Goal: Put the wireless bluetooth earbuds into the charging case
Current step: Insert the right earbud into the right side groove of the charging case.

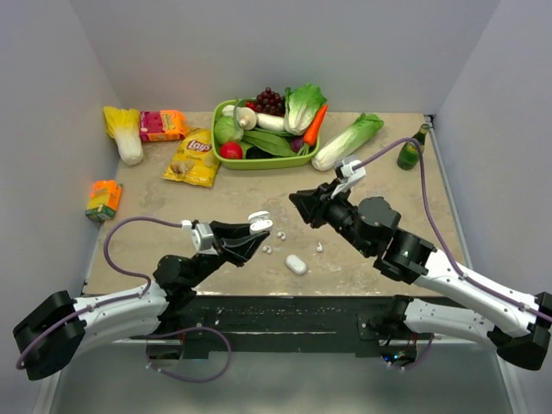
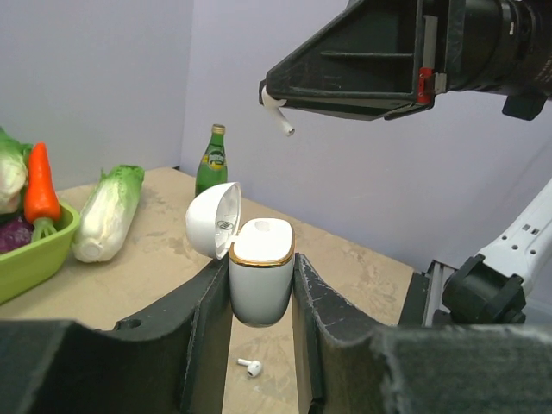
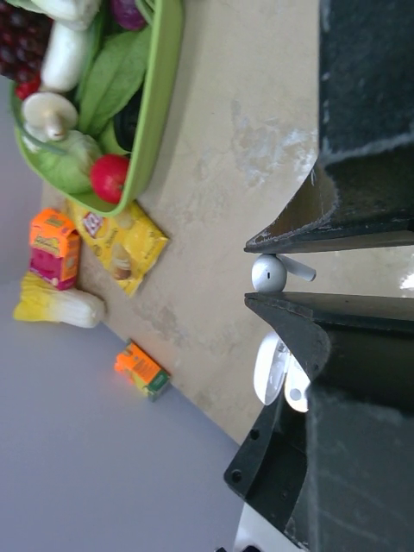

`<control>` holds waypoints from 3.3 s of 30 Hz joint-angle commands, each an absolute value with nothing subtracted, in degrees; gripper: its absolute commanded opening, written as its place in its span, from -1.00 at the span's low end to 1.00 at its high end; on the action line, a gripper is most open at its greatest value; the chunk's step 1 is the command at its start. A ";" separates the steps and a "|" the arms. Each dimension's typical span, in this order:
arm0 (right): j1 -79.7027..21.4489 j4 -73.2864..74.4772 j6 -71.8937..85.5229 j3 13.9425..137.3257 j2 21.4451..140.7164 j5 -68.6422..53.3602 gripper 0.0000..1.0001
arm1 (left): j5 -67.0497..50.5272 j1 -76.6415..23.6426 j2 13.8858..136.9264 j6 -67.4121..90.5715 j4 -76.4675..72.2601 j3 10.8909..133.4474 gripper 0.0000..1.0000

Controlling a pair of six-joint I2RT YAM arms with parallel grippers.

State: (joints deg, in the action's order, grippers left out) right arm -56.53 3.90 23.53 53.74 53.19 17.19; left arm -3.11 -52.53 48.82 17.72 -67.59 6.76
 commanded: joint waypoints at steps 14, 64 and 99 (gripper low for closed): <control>-63.11 -20.21 2.38 46.32 44.82 24.44 -1.00 | -6.59 -53.26 53.44 0.26 -84.20 14.59 -1.00; -74.44 -39.90 -25.84 48.96 52.56 36.82 -1.00 | -0.44 -53.26 61.79 15.64 -67.06 30.06 -1.00; -74.36 -17.65 -9.84 54.06 54.49 31.99 -1.00 | -5.27 -53.26 59.68 10.19 -74.71 21.18 -1.00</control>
